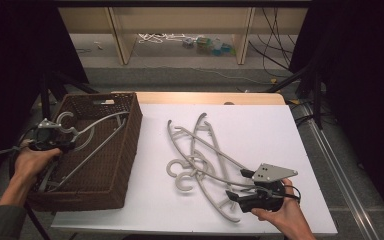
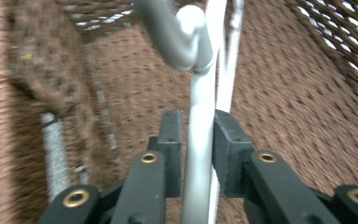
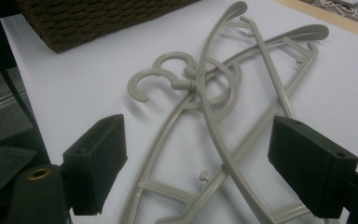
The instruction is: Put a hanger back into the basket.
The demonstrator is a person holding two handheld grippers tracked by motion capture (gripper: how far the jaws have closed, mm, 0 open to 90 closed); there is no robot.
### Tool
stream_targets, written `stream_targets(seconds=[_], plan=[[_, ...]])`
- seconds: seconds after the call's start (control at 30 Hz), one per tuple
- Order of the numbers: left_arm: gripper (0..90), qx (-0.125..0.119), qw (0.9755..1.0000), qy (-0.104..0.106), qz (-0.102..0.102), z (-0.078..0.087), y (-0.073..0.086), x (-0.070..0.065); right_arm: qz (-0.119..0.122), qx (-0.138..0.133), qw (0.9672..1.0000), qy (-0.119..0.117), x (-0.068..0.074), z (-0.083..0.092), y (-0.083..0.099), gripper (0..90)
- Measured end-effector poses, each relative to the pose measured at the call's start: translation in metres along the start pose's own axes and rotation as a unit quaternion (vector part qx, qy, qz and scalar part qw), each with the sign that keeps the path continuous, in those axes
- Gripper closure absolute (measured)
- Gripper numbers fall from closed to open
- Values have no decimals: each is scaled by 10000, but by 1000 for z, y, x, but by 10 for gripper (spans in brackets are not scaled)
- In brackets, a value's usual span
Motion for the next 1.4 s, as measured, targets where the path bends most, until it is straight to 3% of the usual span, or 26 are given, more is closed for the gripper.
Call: stream_targets(seconds=[0.13, 0.23, 0.37, 0.57, 0.77, 0.87, 1.07, 1.1, 1.2, 1.4], plan=[[609, -82, 9989, -398, 220, 8, -1, 0, -27, 1, 10000, -10, 0, 0, 0, 203], [546, -332, 9972, -606, 286, 18, -3, -2, -34, -4, 10000, 2, 0, 0, 0, 202], [478, -739, 9940, -631, 507, 34, -7, -7, -28, -10, 10000, 1, 0, 0, 0, 201], [404, -1462, 9864, -291, 691, 59, -12, -29, -26, -5, 10000, 0, -1, 0, 0, 201], [323, -1842, 9813, 160, 543, 71, -15, -63, -98, -195, 9997, 120, -2, 1, -1, 200], [258, -2090, 9758, 362, 522, 72, -17, -81, -148, -298, 9993, 162, -4, 1, -1, 197], [216, -2416, 9666, 768, 368, 72, -16, -115, -276, -445, 9985, 128, -3, -1, -1, 193], [209, -2416, 9666, 768, 368, 72, -16, -115, -258, -441, 9986, 153, -4, 0, -1, 193], [196, -2626, 9586, 1054, 305, 70, -13, -135, -263, -486, 9984, 143, -3, -1, -2, 192], [181, -2747, 9503, 1456, 144, 66, -5, -167, -269, -585, 9978, 132, -3, -4, -1, 191]])
Point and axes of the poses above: each handheld gripper's, and its own axes: z roughly backward along the jaws, y roughly out of its underside, x roughly to its left, the point moved 1 cm from there along -z, roughly forward along the jaws, and after that the axes turned 1 degree about -z, right-handed, at the moved point
